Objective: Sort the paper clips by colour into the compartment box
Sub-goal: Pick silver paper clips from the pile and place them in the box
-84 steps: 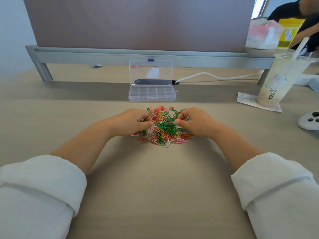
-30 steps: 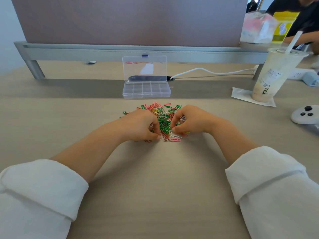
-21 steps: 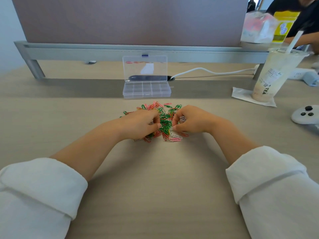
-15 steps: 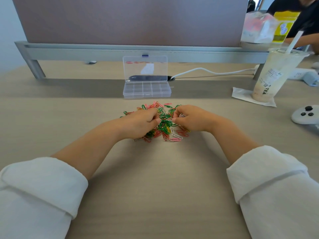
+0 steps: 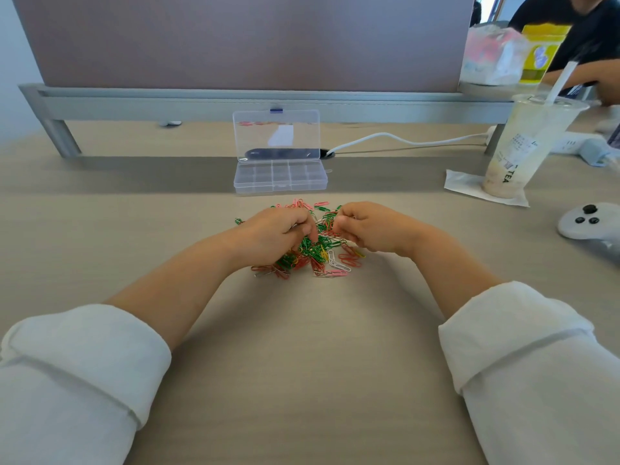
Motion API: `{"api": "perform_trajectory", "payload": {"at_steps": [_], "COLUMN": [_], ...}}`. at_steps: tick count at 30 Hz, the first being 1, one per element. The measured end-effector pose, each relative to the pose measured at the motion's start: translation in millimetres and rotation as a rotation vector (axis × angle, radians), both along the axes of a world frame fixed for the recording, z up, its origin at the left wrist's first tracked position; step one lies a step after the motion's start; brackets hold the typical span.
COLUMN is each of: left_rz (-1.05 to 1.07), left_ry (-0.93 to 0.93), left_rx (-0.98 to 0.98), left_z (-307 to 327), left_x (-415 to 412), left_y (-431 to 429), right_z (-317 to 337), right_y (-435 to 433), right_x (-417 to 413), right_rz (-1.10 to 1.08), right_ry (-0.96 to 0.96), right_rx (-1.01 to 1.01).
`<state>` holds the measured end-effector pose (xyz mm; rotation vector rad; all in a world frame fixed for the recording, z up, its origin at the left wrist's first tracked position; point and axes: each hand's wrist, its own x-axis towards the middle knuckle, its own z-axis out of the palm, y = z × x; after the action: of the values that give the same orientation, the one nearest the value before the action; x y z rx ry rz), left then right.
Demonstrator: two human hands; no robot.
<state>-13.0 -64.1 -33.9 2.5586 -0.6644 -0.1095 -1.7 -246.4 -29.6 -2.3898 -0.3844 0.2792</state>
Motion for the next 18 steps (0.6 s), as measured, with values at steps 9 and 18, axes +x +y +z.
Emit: {"api": "perform_trajectory", "payload": {"at_steps": [9, 18], "left_rz": [0.057, -0.107], "left_ry": [-0.112, -0.220], "left_rx": [0.155, 0.198], "left_z": [2.6, -1.6], "left_x": [6.8, 10.8], "left_y": [-13.6, -15.7], "right_z": [-0.7, 1.3], "right_y": [-12.5, -12.7], "right_x": [-7.9, -10.1], "right_rz": [0.062, 0.070], "right_ry": [-0.098, -0.082], "right_rx": [-0.108, -0.166]}}
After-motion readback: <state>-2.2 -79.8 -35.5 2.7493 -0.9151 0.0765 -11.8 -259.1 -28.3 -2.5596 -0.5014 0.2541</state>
